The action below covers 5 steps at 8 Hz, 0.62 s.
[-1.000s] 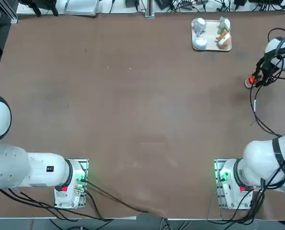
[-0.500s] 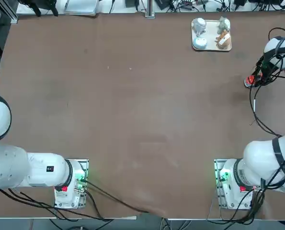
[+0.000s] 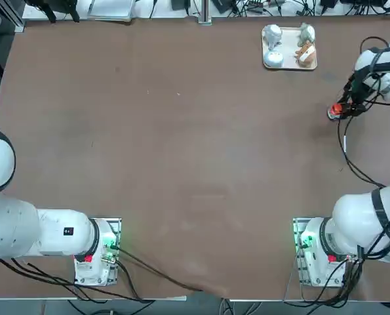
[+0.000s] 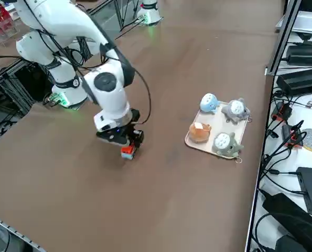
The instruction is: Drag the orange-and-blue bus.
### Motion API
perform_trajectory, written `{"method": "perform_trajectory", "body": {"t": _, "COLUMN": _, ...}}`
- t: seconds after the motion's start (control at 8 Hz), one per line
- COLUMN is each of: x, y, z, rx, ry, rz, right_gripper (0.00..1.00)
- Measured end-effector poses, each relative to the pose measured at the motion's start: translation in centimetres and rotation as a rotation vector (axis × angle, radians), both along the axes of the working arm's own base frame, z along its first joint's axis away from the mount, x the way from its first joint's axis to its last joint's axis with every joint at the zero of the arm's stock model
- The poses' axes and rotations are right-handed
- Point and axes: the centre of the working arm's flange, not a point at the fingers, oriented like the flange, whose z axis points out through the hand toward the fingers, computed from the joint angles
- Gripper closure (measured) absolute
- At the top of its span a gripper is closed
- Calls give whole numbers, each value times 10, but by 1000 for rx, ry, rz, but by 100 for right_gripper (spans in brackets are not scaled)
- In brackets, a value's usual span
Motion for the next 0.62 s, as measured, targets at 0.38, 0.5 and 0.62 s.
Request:
{"method": "perform_trajectory", "body": {"t": 0.38, "x": 20, "y": 90, "z": 0, "rx": -12, "ry": 45, "rz": -71, "right_gripper": 37}}
{"method": "perform_trajectory", "body": {"t": 0.5, "x": 21, "y": 111, "z": -1, "rx": -17, "ry": 43, "rz": -67, "right_gripper": 37}}
{"method": "perform_trajectory", "body": {"t": 0.62, "x": 18, "y": 119, "z": -1, "rx": -23, "ry": 25, "rz": -64, "right_gripper": 37}}
